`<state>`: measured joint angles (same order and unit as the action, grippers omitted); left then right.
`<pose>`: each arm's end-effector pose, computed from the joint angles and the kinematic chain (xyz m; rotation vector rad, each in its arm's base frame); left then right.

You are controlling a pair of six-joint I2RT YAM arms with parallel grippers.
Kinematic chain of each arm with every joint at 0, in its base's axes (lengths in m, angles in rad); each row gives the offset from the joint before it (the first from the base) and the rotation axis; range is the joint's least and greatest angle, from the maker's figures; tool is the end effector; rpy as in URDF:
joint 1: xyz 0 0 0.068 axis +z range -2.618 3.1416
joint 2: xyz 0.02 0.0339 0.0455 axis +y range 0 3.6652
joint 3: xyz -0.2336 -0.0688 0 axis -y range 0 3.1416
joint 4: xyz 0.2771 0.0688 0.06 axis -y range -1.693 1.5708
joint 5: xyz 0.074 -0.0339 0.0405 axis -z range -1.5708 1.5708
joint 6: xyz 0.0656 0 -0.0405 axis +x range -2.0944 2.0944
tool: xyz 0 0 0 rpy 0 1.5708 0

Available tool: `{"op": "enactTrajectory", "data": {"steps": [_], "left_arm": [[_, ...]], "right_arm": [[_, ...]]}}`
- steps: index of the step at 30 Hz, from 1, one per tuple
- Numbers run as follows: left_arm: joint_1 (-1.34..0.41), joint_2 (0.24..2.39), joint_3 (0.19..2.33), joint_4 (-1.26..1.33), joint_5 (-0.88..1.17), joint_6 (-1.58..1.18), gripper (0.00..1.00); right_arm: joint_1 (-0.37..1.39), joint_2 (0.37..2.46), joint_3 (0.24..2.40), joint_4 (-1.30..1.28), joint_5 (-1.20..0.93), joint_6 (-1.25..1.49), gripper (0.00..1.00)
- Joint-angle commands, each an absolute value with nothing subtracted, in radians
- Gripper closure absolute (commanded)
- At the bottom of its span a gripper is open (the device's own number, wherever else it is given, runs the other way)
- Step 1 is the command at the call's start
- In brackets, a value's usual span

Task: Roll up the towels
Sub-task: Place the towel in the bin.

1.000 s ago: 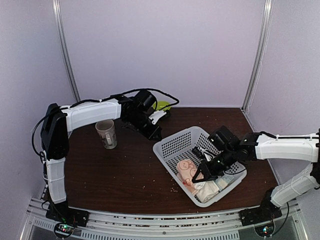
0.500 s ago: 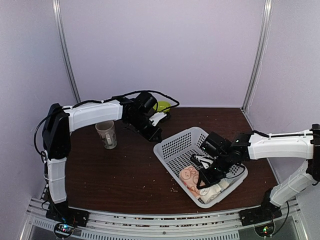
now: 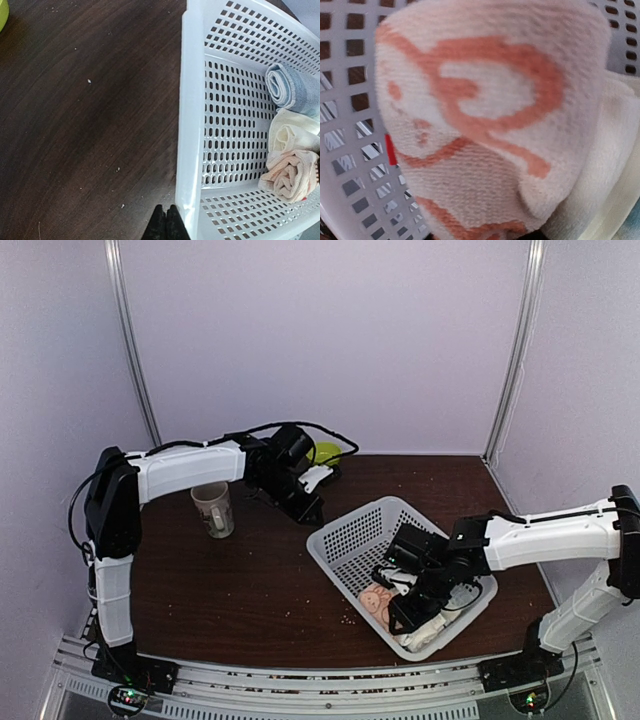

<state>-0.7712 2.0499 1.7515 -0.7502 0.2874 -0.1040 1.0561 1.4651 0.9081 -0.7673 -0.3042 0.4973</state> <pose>0.3301 -0.3468 0.1780 0.9873 2.5287 -0.6627 0.1284 0.2670 0.1178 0.8955 -2.9115 -0.5974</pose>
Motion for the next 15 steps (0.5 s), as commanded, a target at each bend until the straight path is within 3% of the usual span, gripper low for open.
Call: {"op": "enactTrajectory", "data": {"steps": [1, 5, 9, 12, 15], "left_arm": [[-0.766, 2.063, 1.736, -0.719, 0.289, -0.109, 1.0], [-0.766, 2.063, 1.735, -0.717, 0.296, -0.107, 1.0], [-0.766, 2.062, 1.735, -0.717, 0.298, -0.105, 1.0], [-0.766, 2.061, 1.736, -0.716, 0.298, -0.105, 1.0], [-0.767, 2.06, 1.734, -0.707, 0.298, -0.107, 1.0]], "right_arm": [[1.067, 1.415, 0.951, -0.863, -0.272, 0.494, 0.56], [1.062, 1.344, 1.018, -0.945, -0.259, 0.47, 0.4], [1.023, 1.278, 1.087, -1.031, -0.251, 0.439, 0.36], [0.974, 1.243, 1.119, -1.039, -0.216, 0.427, 0.38], [0.942, 1.258, 1.111, -0.987, -0.181, 0.436, 0.54]]}}
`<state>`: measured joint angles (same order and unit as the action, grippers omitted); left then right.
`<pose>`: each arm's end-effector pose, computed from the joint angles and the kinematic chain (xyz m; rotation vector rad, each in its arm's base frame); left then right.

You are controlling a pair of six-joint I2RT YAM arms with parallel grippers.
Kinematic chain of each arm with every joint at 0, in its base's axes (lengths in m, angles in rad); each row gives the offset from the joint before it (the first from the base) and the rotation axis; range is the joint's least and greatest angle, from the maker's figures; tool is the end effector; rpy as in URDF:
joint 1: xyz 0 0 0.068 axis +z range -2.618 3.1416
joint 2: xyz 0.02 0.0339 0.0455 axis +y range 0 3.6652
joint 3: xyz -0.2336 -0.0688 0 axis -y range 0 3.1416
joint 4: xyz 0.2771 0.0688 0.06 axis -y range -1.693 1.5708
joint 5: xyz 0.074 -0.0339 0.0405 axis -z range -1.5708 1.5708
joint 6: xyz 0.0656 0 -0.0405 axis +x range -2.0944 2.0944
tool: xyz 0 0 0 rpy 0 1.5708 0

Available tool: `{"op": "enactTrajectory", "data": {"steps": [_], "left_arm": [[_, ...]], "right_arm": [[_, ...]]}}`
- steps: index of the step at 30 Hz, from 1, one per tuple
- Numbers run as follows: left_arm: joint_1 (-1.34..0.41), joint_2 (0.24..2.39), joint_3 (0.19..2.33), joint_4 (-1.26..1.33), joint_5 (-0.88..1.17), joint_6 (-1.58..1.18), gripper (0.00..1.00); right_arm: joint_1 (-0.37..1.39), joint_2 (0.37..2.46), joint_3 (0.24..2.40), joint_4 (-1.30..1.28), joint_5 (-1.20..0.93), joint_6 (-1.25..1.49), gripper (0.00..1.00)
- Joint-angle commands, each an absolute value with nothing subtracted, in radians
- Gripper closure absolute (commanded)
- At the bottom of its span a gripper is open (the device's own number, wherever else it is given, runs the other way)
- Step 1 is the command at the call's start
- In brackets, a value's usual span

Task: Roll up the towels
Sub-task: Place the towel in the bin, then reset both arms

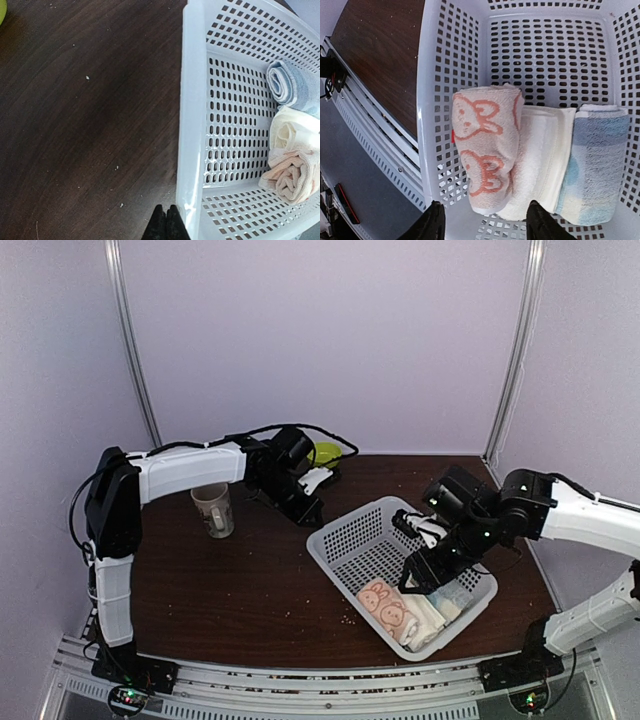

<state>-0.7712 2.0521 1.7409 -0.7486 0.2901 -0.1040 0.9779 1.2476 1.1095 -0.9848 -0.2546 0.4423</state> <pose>0.3291 -0.3461 0.1735 0.9903 2.5401 -0.6620 0.1473 0.2481 0.2324 -0.8436 2.7569 0.7076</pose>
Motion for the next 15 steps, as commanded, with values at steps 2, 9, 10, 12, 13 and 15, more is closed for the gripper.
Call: {"op": "enactTrajectory", "data": {"steps": [2, 9, 10, 12, 13, 15], "left_arm": [[-0.767, 2.063, 1.734, -0.702, 0.3, -0.112, 1.0], [-0.768, 2.061, 1.724, -0.701, 0.298, -0.113, 1.0], [-0.767, 2.062, 1.723, -0.7, 0.298, -0.114, 1.0], [-0.768, 2.062, 1.723, -0.697, 0.3, -0.114, 1.0], [-0.768, 2.063, 1.723, -0.696, 0.301, -0.114, 1.0], [-0.767, 2.065, 1.723, -0.695, 0.303, -0.114, 1.0]], "right_arm": [[0.942, 1.306, 1.105, -0.944, -0.204, 0.441, 0.71], [0.978, 1.416, 1.078, -0.857, -0.267, 0.443, 0.87], [0.981, 1.427, 1.066, -0.851, -0.27, 0.444, 0.88], [0.993, 1.446, 1.031, -0.835, -0.274, 0.449, 0.9], [1.003, 1.454, 1.017, -0.829, -0.276, 0.452, 0.9], [1.027, 1.465, 0.994, -0.811, -0.28, 0.461, 0.91]]}}
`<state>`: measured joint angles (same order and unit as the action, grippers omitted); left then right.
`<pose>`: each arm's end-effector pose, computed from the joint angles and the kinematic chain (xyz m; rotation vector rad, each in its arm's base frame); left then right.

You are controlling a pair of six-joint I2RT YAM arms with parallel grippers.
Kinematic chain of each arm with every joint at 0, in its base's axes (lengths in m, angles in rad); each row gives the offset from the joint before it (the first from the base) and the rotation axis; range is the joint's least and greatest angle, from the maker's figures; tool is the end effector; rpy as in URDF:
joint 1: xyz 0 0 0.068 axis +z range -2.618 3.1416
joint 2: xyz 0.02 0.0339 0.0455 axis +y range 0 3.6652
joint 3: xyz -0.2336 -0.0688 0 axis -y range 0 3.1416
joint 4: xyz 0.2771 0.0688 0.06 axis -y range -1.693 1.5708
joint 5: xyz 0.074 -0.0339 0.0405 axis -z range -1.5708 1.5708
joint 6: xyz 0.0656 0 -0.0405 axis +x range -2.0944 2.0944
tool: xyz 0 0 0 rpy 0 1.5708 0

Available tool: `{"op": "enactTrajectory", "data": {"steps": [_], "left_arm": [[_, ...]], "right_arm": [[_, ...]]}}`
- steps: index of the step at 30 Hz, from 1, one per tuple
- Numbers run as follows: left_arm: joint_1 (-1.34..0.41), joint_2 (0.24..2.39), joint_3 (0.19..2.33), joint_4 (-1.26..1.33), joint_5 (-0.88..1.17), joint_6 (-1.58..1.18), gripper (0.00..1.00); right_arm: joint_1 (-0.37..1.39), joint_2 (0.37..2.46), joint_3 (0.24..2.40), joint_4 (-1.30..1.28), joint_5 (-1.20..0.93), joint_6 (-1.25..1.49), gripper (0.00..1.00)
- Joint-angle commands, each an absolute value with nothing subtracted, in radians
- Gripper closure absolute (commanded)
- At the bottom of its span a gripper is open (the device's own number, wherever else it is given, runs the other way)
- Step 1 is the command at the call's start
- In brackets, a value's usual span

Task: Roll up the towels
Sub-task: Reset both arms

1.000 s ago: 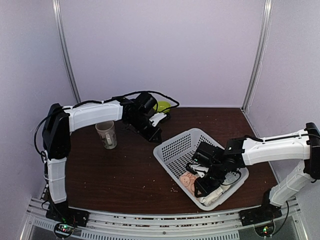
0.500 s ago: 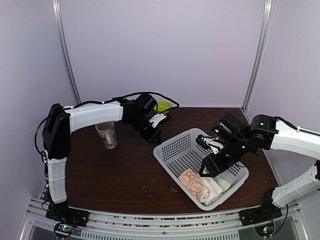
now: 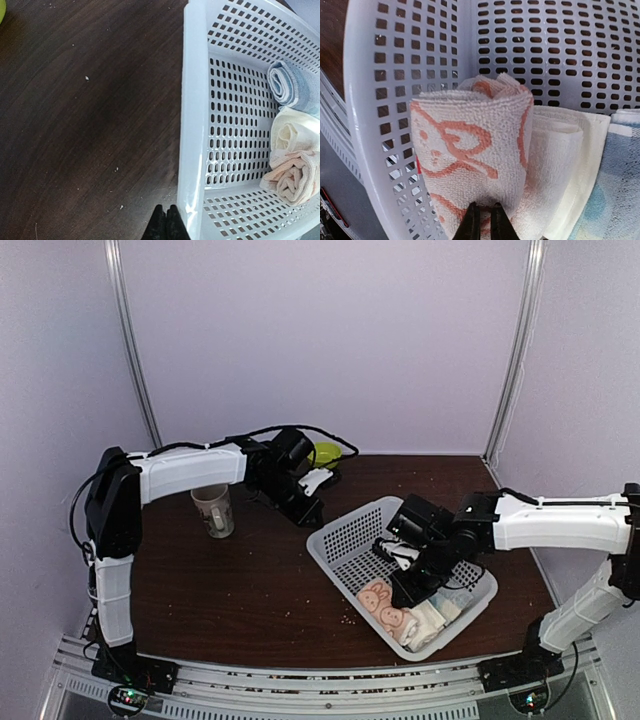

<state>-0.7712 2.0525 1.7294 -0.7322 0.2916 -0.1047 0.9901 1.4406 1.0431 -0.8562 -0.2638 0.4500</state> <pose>0.3293 -0.3463 0.1704 0.9893 2.5360 -0.6658 0.1564 0.2696 0.1627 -0.8657 2.8878 0.6184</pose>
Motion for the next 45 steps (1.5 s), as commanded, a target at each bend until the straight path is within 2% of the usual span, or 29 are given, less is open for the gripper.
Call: {"op": "enactTrajectory", "data": {"steps": [1, 7, 12, 15, 18, 21, 24, 29, 31, 32, 36, 45], "left_arm": [[-0.767, 2.067, 1.724, -0.695, 0.305, -0.114, 1.0], [-0.767, 2.07, 1.726, -0.695, 0.309, -0.112, 1.0], [-0.767, 2.072, 1.721, -0.696, 0.307, -0.11, 1.0], [-0.767, 2.065, 1.719, -0.695, 0.306, -0.111, 1.0], [-0.767, 2.057, 1.718, -0.695, 0.301, -0.111, 1.0], [-0.767, 2.048, 1.718, -0.696, 0.296, -0.113, 0.98], [-0.767, 2.032, 1.722, -0.693, 0.292, -0.123, 0.72], [-0.767, 1.972, 1.712, -0.663, 0.262, -0.163, 0.45], [-0.767, 1.933, 1.703, -0.643, 0.218, -0.189, 0.1], [-0.766, 1.896, 1.687, -0.621, 0.191, -0.21, 0.03], [-0.745, 1.769, 1.606, -0.515, 0.098, -0.292, 0.02], [-0.546, 1.55, 1.321, -0.404, 0.031, -0.554, 0.02]], "right_arm": [[1.04, 1.473, 0.984, -0.804, -0.283, 0.465, 0.91], [1.108, 1.528, 0.917, -0.76, -0.289, 0.493, 0.9], [1.148, 1.554, 0.914, -0.778, -0.232, 0.503, 0.85], [1.137, 1.475, 0.977, -0.822, -0.162, 0.507, 0.71], [1.095, 1.381, 1.054, -0.859, -0.104, 0.515, 0.48], [1.055, 1.29, 1.103, -0.881, -0.041, 0.522, 0.35], [1.018, 1.177, 1.083, -0.856, 0.062, 0.532, 0.27], [0.914, 0.955, 0.986, -0.767, 0.241, 0.569, 0.14], [0.867, 0.877, 0.945, -0.735, 0.323, 0.587, 0.09], [0.845, 0.847, 0.926, -0.719, 0.38, 0.599, 0.06], [0.767, 0.75, 0.838, -0.617, 0.506, 0.649, 0.0], [0.582, 0.675, 0.729, -0.577, 0.574, 0.692, 0.0]]}}
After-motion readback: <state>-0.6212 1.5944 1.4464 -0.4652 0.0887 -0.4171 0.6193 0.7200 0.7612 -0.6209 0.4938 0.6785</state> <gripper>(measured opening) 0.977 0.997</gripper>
